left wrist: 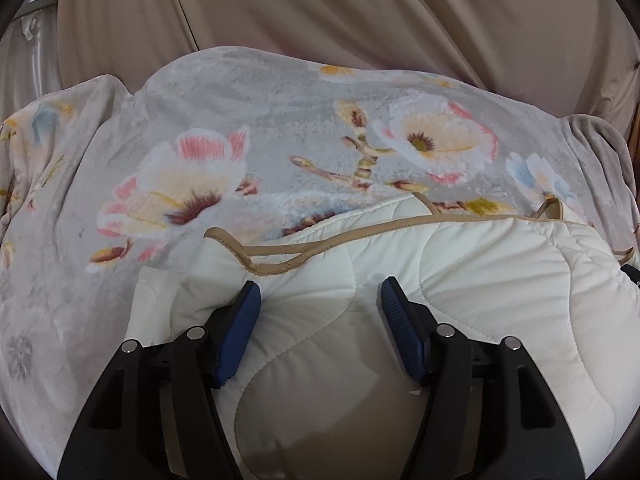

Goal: Fold large clothes

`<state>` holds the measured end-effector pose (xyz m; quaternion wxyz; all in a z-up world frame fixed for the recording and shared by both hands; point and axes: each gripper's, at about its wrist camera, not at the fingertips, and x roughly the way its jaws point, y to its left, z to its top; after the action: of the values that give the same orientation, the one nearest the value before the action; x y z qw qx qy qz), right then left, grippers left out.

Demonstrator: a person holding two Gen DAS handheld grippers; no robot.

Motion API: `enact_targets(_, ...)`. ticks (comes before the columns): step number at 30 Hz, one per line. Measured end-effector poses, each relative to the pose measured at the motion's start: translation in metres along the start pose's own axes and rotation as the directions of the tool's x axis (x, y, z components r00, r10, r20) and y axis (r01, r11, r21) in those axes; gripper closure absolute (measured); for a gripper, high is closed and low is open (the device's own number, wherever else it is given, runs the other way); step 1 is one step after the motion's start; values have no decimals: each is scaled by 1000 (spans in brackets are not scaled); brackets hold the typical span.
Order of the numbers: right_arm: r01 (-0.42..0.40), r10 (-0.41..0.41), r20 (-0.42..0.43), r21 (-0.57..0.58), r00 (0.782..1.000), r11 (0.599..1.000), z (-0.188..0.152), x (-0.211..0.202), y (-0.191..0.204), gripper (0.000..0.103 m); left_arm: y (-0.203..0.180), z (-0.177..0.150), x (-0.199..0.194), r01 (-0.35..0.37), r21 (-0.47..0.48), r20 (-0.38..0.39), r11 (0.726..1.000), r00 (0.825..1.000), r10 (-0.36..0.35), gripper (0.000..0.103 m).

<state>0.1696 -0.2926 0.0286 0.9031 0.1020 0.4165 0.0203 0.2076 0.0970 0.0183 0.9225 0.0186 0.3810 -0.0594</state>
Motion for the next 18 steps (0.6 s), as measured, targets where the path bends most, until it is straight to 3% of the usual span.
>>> enact_targets(13,96,-94,31,-61,995,994,-5,3,18,61,-6,-3,6,-25,13,-12,1000,1000,26,39)
enact_targets(18,64,-62,34,-46,997,997,-2,-2,15,56,-5,-1,4,-17,14,-11,1000,1000,17,38)
